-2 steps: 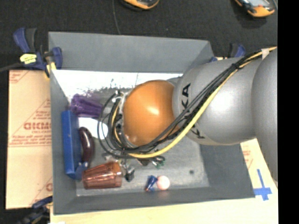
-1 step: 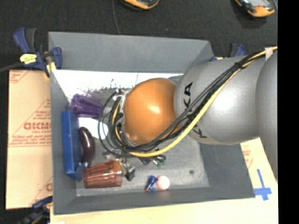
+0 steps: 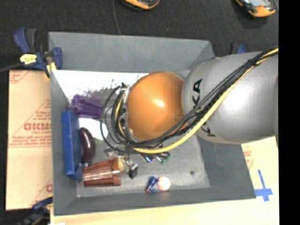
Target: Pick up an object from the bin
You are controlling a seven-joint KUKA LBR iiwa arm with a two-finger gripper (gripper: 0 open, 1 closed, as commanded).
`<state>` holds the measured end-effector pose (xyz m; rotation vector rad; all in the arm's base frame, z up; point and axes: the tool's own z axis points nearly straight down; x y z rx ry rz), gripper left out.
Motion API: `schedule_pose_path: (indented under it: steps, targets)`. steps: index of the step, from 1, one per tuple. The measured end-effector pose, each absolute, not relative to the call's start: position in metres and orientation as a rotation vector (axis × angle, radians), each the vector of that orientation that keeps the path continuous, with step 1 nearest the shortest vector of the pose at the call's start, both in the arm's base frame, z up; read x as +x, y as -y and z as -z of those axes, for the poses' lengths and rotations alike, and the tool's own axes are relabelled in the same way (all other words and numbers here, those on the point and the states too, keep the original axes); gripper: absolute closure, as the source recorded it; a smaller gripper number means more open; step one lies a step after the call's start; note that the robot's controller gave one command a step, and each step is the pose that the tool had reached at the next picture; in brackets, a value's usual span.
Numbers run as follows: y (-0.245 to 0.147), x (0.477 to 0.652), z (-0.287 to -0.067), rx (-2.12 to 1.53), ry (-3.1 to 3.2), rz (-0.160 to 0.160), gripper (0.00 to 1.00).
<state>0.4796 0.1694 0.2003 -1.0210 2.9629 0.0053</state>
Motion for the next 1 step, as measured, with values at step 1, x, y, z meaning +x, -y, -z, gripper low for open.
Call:
schedule_pose_path:
  steps: [1]
  targets:
    - [-0.1692,0.4802,-0.2156,-1.016,-2.964,-0.005,1.00]
